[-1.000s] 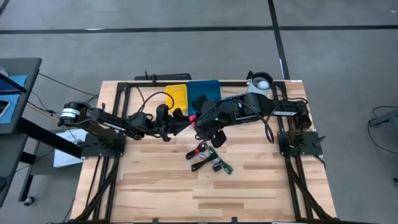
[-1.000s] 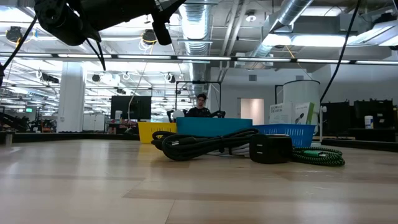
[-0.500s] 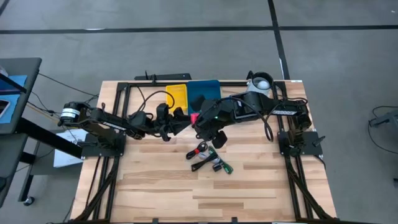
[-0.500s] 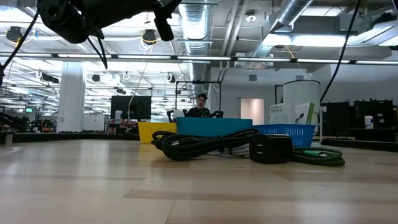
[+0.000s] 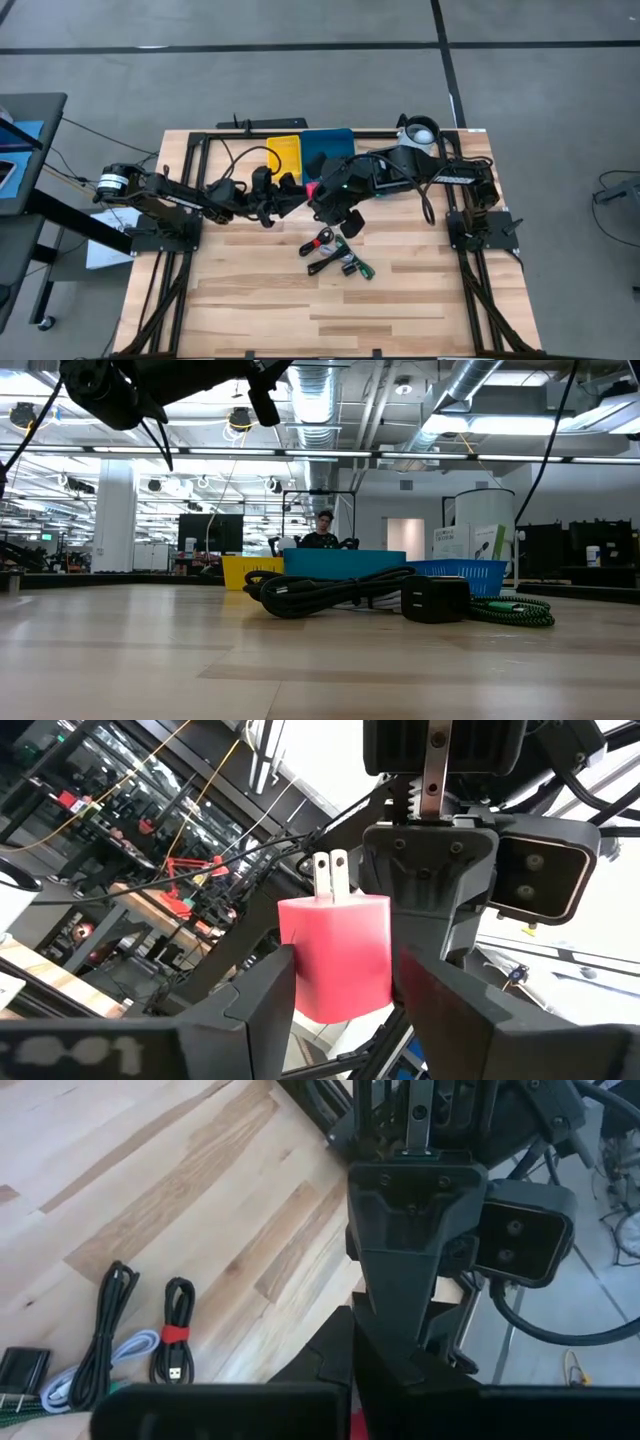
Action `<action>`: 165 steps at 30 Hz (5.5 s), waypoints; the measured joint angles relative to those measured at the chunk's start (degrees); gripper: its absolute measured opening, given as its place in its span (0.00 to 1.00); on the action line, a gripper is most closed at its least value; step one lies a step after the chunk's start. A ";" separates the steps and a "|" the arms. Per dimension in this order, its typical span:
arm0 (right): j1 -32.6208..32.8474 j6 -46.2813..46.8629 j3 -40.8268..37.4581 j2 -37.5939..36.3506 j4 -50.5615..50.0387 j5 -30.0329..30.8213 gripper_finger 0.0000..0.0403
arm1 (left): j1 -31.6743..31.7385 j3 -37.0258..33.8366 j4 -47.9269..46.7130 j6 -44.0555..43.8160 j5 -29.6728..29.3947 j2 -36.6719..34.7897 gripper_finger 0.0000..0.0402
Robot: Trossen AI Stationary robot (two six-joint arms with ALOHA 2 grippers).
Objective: Pick and place items into bin
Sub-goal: Put the pink charger adapter into the yellow basket
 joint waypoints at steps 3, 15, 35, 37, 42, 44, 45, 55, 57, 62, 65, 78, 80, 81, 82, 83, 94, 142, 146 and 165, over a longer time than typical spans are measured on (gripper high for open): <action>-0.04 0.00 0.00 0.00 0.02 -0.08 0.01 | -0.12 0.00 0.04 -0.02 0.11 0.00 0.42; -0.53 -0.44 0.00 0.00 0.04 -2.34 0.01 | -1.51 0.00 0.46 -0.02 -0.54 0.00 0.42; -0.63 -0.92 0.00 0.00 0.72 -3.68 0.01 | -1.57 0.00 1.60 2.70 -0.34 0.00 0.42; -0.63 -0.92 0.00 0.00 0.72 -3.67 0.01 | -1.57 0.00 1.60 2.81 -0.34 0.00 0.42; -0.66 -0.92 0.00 0.00 0.71 -4.17 0.01 | -1.58 0.00 1.58 3.26 -0.30 0.00 0.42; -0.66 -0.92 0.00 0.00 0.72 -4.24 0.01 | -1.60 0.00 1.57 3.41 -0.25 0.00 0.42; -0.66 -0.92 0.00 0.00 0.73 -4.28 0.01 | -1.60 0.00 1.57 3.43 -0.13 0.00 0.42; -0.68 -0.92 0.00 0.00 1.11 -4.35 0.01 | -1.62 0.02 1.60 3.43 -0.80 0.00 0.42; -0.68 -0.92 0.00 0.00 1.11 -4.35 0.01 | -1.60 0.04 1.60 3.43 -0.83 0.00 0.42; -0.68 -0.92 0.00 0.00 1.09 -4.32 0.01 | -1.62 0.04 1.06 3.44 -1.07 0.00 0.42; -0.70 -0.92 -0.01 0.00 0.91 -4.22 0.01 | -1.64 0.17 -0.45 3.45 -1.67 0.00 0.42; -0.68 -0.90 -0.02 0.00 -0.02 -4.57 0.01 | -1.62 3.69 -5.90 4.15 -1.63 -0.07 0.42; -0.68 -0.90 -0.02 0.00 0.00 -4.57 0.01 | -1.62 3.69 -5.90 4.11 -1.63 -0.07 0.42; -0.68 -0.90 -0.02 0.00 0.02 -4.57 0.01 | -1.62 3.69 -5.88 4.11 -1.66 -0.07 0.42; -0.66 -0.90 -0.02 0.00 0.04 -4.57 0.01 | -1.62 3.69 -5.88 4.11 -1.66 -0.07 0.42; -0.68 -0.90 -0.02 0.00 0.06 -4.57 0.01 | -1.62 3.69 -5.87 4.11 -1.68 -0.07 0.42; -0.68 -0.92 -0.02 0.00 0.20 -4.57 0.01 | -1.66 3.69 -5.73 4.64 -1.77 -0.07 0.42; -0.81 -0.87 -0.11 0.13 -0.13 -4.37 0.01 | -1.81 4.55 -3.89 5.03 -1.51 -0.07 0.22; -0.73 -0.13 -0.11 0.13 -0.96 -4.43 0.01 | -1.46 4.54 -4.33 5.84 0.82 -0.07 0.21; -2.15 27.10 -8.98 -5.21 -23.21 0.32 0.14 | 1.07 4.37 -42.34 19.90 -0.51 -11.87 0.21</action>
